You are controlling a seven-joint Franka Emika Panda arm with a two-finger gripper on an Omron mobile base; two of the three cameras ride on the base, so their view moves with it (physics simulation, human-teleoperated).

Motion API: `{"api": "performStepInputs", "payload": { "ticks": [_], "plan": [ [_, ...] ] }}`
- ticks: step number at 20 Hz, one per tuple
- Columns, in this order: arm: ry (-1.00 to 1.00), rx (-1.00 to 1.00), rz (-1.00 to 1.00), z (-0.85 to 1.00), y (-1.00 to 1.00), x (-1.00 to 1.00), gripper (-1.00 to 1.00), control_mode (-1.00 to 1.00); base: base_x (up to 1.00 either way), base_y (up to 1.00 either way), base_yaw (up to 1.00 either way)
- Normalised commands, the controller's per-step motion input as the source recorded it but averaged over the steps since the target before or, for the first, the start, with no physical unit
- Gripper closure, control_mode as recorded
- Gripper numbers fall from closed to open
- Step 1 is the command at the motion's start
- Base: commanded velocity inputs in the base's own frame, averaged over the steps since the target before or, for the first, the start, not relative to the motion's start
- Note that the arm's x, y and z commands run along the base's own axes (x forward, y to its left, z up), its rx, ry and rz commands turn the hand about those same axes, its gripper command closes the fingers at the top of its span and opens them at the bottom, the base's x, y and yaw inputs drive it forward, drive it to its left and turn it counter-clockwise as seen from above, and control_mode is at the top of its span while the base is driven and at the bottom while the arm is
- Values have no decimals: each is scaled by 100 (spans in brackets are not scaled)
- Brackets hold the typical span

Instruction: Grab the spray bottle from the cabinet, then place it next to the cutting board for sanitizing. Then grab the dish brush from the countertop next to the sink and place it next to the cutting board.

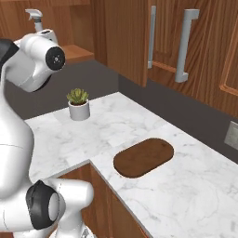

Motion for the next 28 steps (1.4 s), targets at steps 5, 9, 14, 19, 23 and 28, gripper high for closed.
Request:
{"api": "performStepInputs", "payload": {
  "ticks": [5,9,14,19,23,28],
  "plan": [
    [0,0,0,0,0,26,-100,-100,0,0,0],
    [0,0,0,0,0,30,-100,-100,0,0,0],
    [0,0,0,0,3,30,-100,-100,0,0,0],
    [0,0,0,0,2,19,-100,-100,0,0,0],
    [0,0,1,-4,6,17,-100,-100,0,0,0],
    [0,0,0,0,6,14,-100,-100,0,0,0]
  ]
}}
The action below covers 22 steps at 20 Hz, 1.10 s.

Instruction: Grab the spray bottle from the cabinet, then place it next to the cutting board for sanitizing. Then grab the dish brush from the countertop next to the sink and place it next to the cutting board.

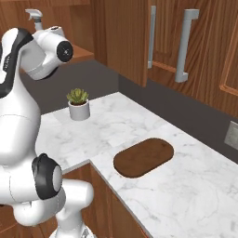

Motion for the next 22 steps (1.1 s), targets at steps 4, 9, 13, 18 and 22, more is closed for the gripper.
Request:
{"api": "performStepInputs", "payload": {
  "ticks": [4,9,13,18,22],
  "plan": [
    [0,0,0,0,0,0,-100,-100,0,0,0],
    [1,1,0,0,-2,0,-100,-100,0,0,0],
    [5,6,-4,0,-18,0,-100,-100,0,0,0],
    [7,1,-16,0,-2,8,-100,-100,0,0,0],
    [7,0,-13,0,0,26,-100,-100,0,0,0]
  ]
}}
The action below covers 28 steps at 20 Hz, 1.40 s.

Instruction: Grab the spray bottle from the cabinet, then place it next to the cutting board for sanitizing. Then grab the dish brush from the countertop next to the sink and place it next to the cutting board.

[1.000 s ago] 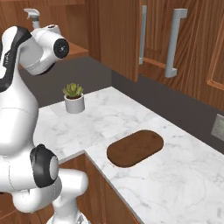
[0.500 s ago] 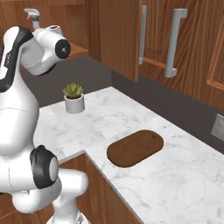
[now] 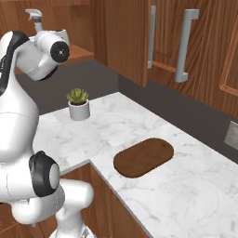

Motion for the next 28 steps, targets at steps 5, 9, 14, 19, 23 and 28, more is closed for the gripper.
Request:
{"api": "performStepInputs", "payload": {
  "ticks": [5,9,14,19,23,28],
  "plan": [
    [11,0,-8,0,-1,41,-100,-100,0,0,0],
    [11,0,0,0,-2,37,-100,-100,0,0,0],
    [9,0,0,0,0,40,-100,-100,0,0,0],
    [7,-1,-3,0,15,42,-100,-100,0,0,0],
    [4,-1,-3,0,17,27,-100,-100,0,0,0],
    [4,-5,-4,1,28,18,-100,-100,0,0,0]
  ]
}}
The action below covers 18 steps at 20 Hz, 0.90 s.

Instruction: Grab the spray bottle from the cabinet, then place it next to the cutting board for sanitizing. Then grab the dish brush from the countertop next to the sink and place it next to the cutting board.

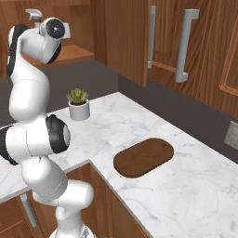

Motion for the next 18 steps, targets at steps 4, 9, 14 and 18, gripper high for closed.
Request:
{"api": "performStepInputs", "payload": {
  "ticks": [4,9,14,18],
  "plan": [
    [2,-2,0,0,10,21,-100,-100,0,0,0],
    [2,-3,0,0,13,27,-100,-100,0,0,0],
    [0,-6,0,0,21,29,-100,-100,0,0,0],
    [0,-10,0,0,40,10,-100,-100,0,0,0]
  ]
}}
